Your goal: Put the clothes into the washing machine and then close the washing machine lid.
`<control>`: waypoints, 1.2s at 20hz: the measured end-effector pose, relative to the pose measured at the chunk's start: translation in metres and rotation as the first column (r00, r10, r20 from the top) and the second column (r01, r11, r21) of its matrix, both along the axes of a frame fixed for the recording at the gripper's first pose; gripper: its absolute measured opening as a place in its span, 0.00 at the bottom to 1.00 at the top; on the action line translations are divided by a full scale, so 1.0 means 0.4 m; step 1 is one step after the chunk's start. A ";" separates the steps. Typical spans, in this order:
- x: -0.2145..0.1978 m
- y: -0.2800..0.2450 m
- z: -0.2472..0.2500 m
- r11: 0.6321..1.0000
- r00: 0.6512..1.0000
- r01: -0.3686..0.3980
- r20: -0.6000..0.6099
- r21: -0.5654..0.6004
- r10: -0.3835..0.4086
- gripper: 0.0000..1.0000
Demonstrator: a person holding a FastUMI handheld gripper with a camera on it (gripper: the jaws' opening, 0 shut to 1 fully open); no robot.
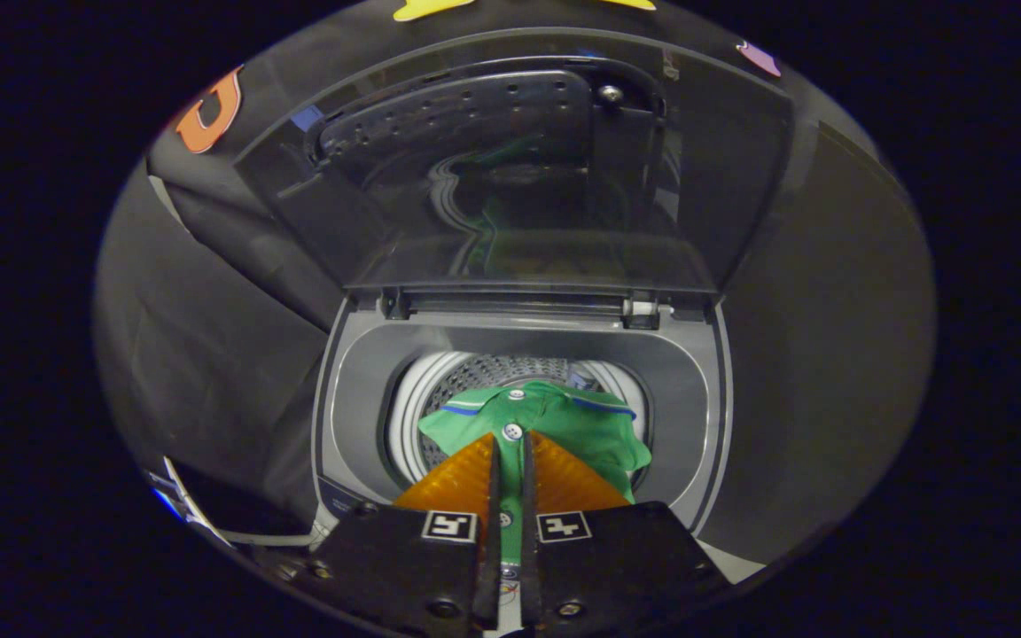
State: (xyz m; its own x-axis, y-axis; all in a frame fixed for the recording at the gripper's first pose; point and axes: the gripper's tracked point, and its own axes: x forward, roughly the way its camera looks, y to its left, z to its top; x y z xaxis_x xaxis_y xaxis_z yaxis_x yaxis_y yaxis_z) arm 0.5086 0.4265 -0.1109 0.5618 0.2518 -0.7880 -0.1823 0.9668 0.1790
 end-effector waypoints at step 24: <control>-0.084 -0.034 0.264 0.994 0.915 0.005 0.402 -0.113 0.042 0.81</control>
State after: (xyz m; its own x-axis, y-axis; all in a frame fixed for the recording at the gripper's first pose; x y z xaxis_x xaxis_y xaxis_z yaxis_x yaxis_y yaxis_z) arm 0.4751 0.4130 -0.0051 0.8333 0.1904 -0.5191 -0.2346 0.9719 -0.0201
